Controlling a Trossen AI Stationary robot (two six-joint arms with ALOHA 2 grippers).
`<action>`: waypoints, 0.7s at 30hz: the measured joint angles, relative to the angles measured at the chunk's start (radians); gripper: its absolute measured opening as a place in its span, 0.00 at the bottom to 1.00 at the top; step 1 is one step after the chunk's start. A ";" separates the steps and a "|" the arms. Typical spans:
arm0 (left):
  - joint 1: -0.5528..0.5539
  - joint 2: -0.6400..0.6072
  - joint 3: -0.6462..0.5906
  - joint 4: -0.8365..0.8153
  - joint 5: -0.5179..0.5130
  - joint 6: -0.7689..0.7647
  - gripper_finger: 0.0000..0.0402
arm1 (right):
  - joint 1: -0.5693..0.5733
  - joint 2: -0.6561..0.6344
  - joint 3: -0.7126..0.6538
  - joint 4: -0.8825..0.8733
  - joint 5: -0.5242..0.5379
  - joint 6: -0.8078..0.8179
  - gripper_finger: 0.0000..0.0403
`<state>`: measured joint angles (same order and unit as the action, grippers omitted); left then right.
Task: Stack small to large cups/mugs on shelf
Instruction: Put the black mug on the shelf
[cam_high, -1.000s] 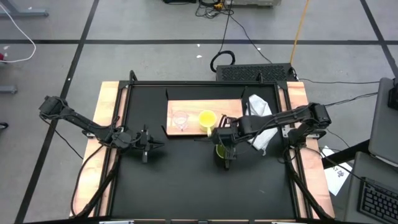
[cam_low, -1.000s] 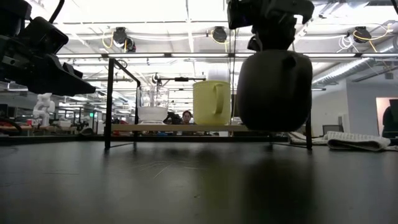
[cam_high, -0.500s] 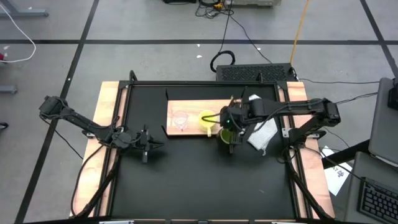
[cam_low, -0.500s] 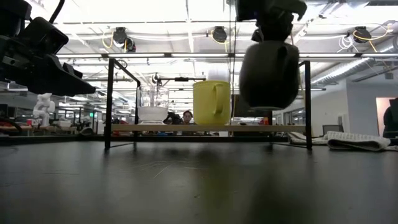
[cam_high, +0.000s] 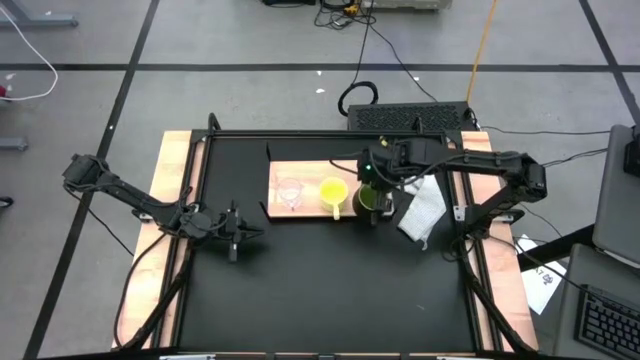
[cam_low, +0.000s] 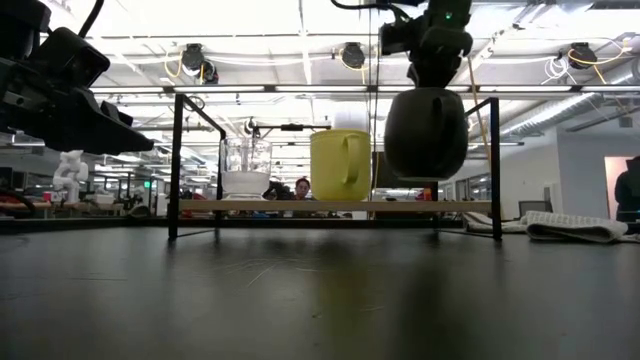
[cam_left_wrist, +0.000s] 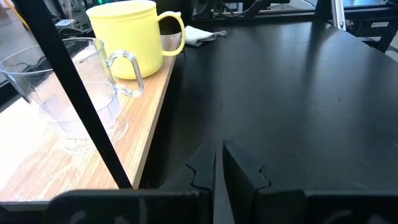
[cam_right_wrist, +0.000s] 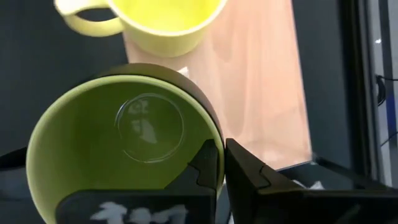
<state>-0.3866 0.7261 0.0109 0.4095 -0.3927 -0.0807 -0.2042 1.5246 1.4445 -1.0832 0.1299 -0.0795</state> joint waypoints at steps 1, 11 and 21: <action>0.000 0.000 0.000 0.000 0.000 0.001 0.08 | -0.008 0.000 0.000 0.006 0.000 -0.013 0.01; 0.000 0.000 0.000 0.000 -0.001 0.005 0.08 | -0.102 0.000 0.000 0.018 -0.038 -0.073 0.01; 0.000 0.000 0.000 -0.002 -0.001 0.016 0.08 | -0.133 0.013 0.000 0.031 -0.057 -0.129 0.01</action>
<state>-0.3866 0.7261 0.0109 0.4073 -0.3939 -0.0644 -0.3375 1.5375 1.4445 -1.0523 0.0730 -0.2085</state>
